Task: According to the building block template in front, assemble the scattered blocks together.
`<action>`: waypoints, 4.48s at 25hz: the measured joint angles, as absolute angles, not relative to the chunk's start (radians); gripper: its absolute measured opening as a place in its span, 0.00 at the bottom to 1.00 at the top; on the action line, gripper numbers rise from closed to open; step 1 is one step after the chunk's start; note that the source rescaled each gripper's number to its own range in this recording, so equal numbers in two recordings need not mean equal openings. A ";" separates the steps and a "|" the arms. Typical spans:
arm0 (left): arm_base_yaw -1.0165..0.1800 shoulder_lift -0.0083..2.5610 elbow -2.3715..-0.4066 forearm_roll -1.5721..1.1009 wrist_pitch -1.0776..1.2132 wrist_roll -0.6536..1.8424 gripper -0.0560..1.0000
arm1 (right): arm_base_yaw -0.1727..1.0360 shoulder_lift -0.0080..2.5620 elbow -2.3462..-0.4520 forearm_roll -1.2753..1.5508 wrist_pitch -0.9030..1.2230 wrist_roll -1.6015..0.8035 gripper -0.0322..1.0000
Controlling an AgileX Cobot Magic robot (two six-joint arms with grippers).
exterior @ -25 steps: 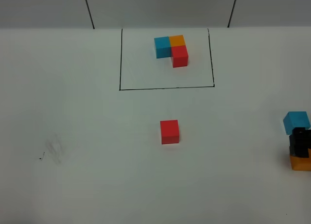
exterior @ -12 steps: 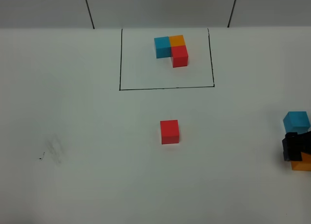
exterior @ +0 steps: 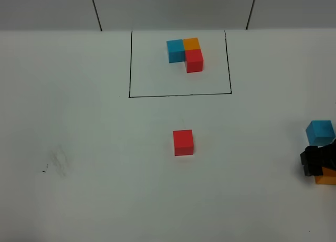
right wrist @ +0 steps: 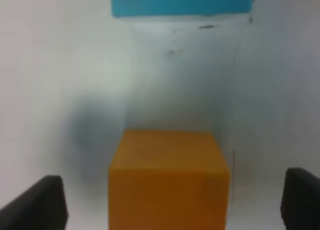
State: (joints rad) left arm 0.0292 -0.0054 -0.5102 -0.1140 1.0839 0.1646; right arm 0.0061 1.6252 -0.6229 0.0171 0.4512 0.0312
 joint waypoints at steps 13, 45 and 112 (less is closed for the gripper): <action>0.029 -0.005 -0.510 -0.114 1.084 0.165 0.05 | 0.006 1.697 -0.623 0.018 0.383 0.030 0.54; 0.029 -0.005 -0.508 -0.114 1.084 0.165 0.05 | 0.006 1.219 -0.658 0.126 0.631 -0.038 0.45; 0.029 -0.005 -0.505 0.054 1.065 0.165 0.05 | 0.584 2.015 -1.380 0.172 0.508 0.229 0.45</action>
State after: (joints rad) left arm 0.0292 -0.0054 -0.5054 0.0539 1.0648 0.1646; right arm 0.5837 2.0149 -1.3796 0.1724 0.5079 0.2294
